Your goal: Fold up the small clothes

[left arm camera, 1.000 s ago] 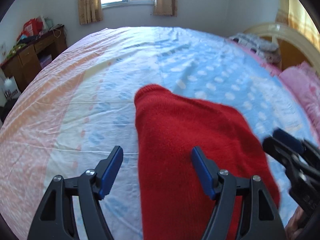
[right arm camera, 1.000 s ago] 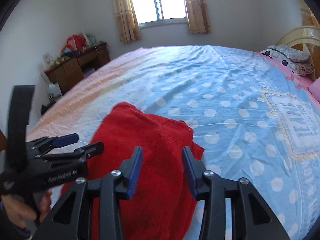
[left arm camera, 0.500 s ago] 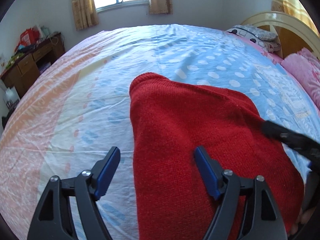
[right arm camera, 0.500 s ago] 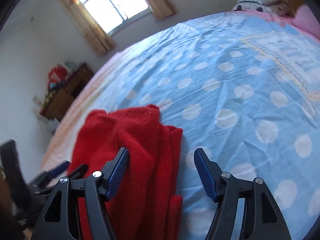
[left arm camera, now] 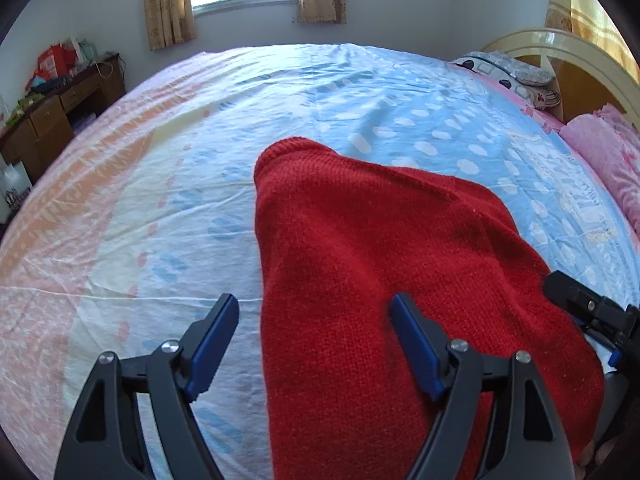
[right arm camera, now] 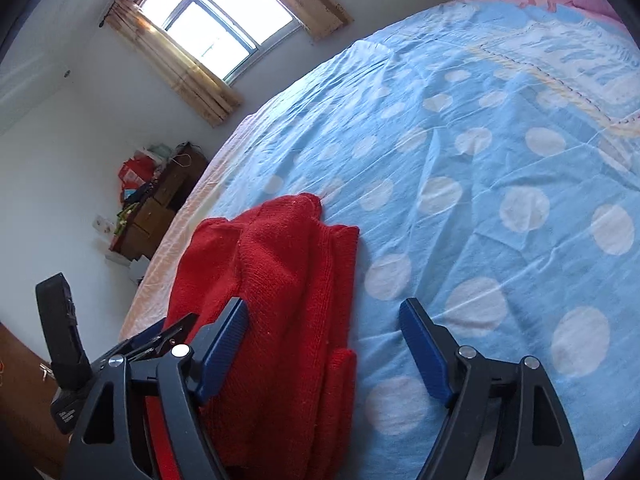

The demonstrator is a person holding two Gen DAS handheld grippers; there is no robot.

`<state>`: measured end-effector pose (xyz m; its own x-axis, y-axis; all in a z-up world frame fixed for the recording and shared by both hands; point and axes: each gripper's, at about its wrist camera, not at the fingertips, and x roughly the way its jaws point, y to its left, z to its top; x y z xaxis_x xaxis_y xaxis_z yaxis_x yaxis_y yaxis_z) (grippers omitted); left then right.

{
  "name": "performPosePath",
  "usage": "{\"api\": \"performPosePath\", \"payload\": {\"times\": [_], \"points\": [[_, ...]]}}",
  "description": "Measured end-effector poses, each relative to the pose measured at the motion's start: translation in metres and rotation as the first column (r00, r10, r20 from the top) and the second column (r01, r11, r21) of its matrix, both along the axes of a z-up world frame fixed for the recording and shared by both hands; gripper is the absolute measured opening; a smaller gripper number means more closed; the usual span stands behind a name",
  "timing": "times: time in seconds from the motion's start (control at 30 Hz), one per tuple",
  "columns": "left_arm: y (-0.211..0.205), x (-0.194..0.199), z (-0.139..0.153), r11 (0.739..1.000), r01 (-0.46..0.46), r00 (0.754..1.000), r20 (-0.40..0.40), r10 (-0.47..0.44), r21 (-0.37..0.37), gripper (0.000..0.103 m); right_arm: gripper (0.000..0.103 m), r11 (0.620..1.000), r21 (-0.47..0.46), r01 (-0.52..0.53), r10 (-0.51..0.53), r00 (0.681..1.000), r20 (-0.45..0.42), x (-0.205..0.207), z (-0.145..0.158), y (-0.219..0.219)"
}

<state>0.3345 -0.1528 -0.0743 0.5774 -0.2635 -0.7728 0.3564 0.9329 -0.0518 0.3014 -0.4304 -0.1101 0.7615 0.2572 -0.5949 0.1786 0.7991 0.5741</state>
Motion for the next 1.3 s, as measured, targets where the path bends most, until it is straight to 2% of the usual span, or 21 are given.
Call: {"api": "performPosePath", "payload": {"times": [0.17,0.27,0.3,0.37,0.47,0.6,0.67,0.73,0.87,0.93,1.0,1.13,1.17,1.3], "points": [[0.015,0.008,-0.008,0.99,-0.008,0.997,-0.078,-0.003,-0.14,0.081,0.079,0.999,0.041,-0.022,0.02,0.998,0.055,-0.008,0.001,-0.001],[0.031,0.014,-0.018,0.96,-0.025,0.989,-0.146,-0.016,-0.28,0.081,0.081,0.998,0.013,-0.054,0.053,0.998,0.03,-0.004,0.002,0.008],[0.032,0.013,-0.019,0.954,-0.025,0.989,-0.147,-0.02,-0.3,0.081,0.081,0.997,0.0,-0.071,0.071,0.997,0.02,-0.002,0.003,0.012],[0.031,0.009,-0.019,0.954,-0.004,0.992,-0.124,-0.035,-0.301,0.081,0.081,0.988,-0.03,-0.151,0.151,0.988,-0.008,0.009,0.004,0.03],[0.029,0.004,-0.019,0.956,0.009,0.994,-0.104,-0.041,-0.293,0.081,0.087,0.978,-0.119,-0.171,0.165,0.985,-0.056,0.022,0.006,0.05],[0.032,0.006,-0.021,0.95,0.016,0.993,-0.107,-0.052,-0.311,0.081,0.086,0.969,-0.169,-0.177,0.168,0.983,-0.072,0.029,0.006,0.06],[0.032,0.006,-0.02,0.953,0.024,0.993,-0.102,-0.057,-0.302,0.081,0.079,0.97,-0.17,-0.174,0.167,0.984,-0.056,0.023,0.004,0.059],[0.031,0.006,-0.02,0.956,0.03,0.993,-0.099,-0.062,-0.293,0.081,0.064,0.967,-0.168,-0.192,0.187,0.981,-0.044,0.019,0.004,0.061],[0.032,0.007,-0.022,0.955,0.035,0.992,-0.107,-0.07,-0.296,0.079,0.061,0.956,-0.213,-0.2,0.194,0.98,-0.047,0.018,0.008,0.07],[0.032,0.006,-0.022,0.952,0.041,0.991,-0.107,-0.077,-0.302,0.076,0.061,0.957,-0.21,-0.199,0.194,0.98,-0.046,0.02,0.007,0.069],[0.031,0.006,-0.019,0.948,0.059,0.99,-0.107,-0.097,-0.313,0.068,0.061,0.959,-0.202,-0.199,0.194,0.98,-0.044,0.018,0.007,0.069],[0.03,0.008,-0.019,0.944,0.067,0.988,-0.11,-0.107,-0.323,0.065,0.062,0.967,-0.15,-0.205,0.201,0.979,-0.042,0.018,0.003,0.064],[0.03,0.009,-0.019,0.941,0.069,0.988,-0.108,-0.111,-0.33,0.061,0.062,0.968,-0.147,-0.204,0.2,0.979,-0.04,0.018,0.003,0.063],[0.025,0.006,-0.014,0.947,0.089,0.99,-0.077,-0.118,-0.31,0.048,0.049,0.957,-0.196,-0.212,0.209,0.977,-0.04,0.016,0.009,0.073]]}}
